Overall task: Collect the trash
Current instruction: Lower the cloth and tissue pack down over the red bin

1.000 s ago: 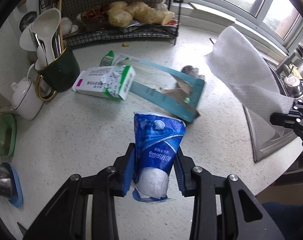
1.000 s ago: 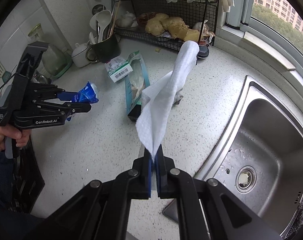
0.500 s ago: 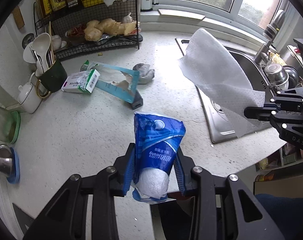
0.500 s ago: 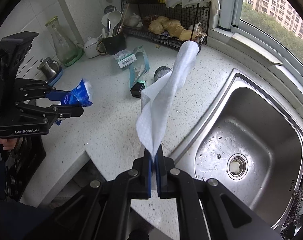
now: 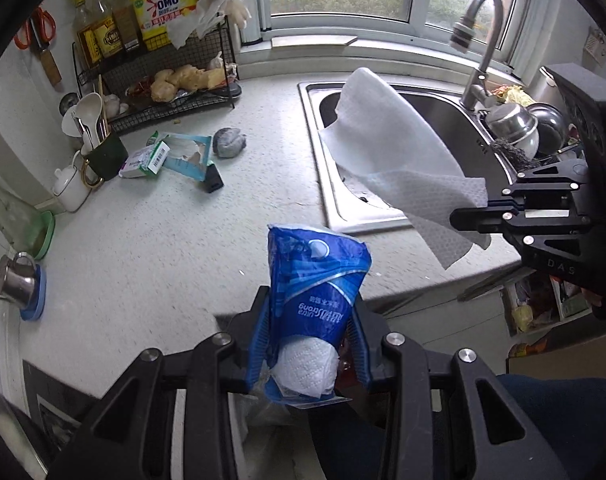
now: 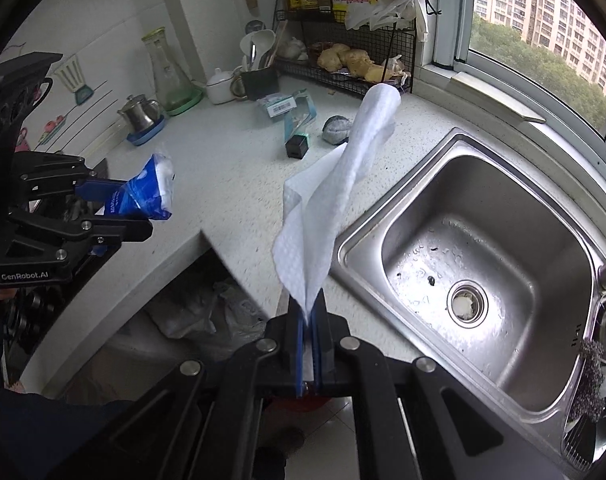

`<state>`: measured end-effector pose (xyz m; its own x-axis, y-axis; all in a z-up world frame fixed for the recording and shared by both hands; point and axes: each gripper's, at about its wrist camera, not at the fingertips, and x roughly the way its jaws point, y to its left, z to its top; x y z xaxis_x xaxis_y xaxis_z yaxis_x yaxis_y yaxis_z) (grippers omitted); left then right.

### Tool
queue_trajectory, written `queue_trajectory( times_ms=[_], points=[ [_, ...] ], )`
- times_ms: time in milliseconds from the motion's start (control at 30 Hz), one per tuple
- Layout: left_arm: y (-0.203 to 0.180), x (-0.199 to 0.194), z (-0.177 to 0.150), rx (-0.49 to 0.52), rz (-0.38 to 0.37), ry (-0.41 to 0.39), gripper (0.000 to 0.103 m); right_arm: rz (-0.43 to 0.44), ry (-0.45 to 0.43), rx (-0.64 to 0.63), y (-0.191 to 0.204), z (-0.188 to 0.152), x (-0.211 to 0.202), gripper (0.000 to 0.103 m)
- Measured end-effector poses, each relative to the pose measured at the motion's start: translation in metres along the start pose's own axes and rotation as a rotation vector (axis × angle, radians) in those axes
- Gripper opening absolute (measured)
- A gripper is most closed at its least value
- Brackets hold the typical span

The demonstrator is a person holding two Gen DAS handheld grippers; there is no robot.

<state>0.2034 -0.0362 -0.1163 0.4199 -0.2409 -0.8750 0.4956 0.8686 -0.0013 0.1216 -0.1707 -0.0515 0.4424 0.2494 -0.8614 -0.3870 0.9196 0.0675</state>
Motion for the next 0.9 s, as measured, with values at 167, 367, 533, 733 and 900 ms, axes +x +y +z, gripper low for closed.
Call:
queue_trajectory(
  times_ms=[167,367,533,733,900],
  points=[
    [-0.032,-0.012,-0.033,-0.004,0.012,0.012,0.034,0.042,0.003,-0.009,0.012,-0.031,-0.015,0.003],
    [-0.049,-0.003,-0.072,-0.029,0.002,0.068,0.034,0.068,0.069,-0.021,0.024,-0.064,-0.006,0.003],
    [-0.055,0.017,-0.100,-0.058,-0.023,0.122,0.034,0.087,0.131,-0.009,0.032,-0.080,0.013,0.003],
    [-0.053,0.063,-0.138,-0.088,-0.036,0.224,0.034,0.115,0.204,-0.038,0.048,-0.097,0.054,0.003],
    [-0.047,0.115,-0.169,-0.094,-0.054,0.282,0.034,0.133,0.288,-0.035,0.050,-0.118,0.107,0.003]
  ],
)
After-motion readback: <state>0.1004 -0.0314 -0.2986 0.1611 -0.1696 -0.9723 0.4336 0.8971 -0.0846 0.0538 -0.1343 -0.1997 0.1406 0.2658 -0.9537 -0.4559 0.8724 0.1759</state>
